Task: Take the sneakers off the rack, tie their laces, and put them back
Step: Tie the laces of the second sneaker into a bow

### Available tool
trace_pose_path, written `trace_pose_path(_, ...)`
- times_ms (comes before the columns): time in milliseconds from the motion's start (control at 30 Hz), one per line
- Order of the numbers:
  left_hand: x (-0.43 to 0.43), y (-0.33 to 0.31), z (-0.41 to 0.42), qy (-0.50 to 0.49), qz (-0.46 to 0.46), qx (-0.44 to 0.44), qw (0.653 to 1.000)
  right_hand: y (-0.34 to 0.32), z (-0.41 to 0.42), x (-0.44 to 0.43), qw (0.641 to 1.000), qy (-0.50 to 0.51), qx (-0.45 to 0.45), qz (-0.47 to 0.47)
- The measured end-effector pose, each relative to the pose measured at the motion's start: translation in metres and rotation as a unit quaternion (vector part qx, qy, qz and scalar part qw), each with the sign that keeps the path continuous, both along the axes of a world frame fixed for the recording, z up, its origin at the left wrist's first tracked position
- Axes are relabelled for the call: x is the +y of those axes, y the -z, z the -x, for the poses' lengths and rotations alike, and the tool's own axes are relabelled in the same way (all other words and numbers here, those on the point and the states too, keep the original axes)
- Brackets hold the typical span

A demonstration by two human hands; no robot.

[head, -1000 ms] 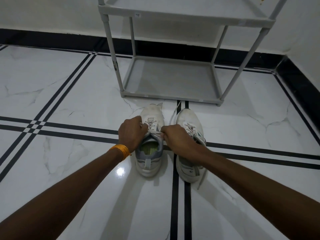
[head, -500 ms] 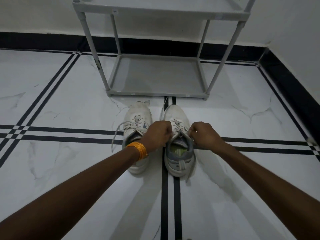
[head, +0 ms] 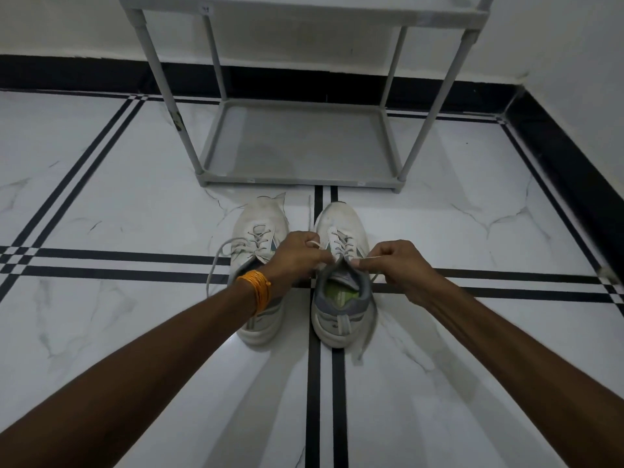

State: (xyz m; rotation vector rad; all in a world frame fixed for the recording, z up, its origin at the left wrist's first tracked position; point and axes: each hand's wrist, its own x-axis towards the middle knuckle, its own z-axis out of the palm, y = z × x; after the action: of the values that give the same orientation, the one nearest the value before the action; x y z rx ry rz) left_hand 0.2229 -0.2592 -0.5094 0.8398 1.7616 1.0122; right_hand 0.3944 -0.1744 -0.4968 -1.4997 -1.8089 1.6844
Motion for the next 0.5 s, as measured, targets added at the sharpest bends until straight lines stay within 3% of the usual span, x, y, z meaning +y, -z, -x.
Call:
trace_pose_path(233, 0.004, 0.005, -0.004, -0.009, -0.007, 0.110, 0.994, 0.015, 0.006, -0.001, 0.995, 0.010, -0.030, -0.098)
trace_pose_path(500, 0.001, -0.002, -0.007, 0.001, -0.025, 0.179, 0.984, 0.015, 0.005, -0.001, 0.992, 0.003, -0.022, -0.124)
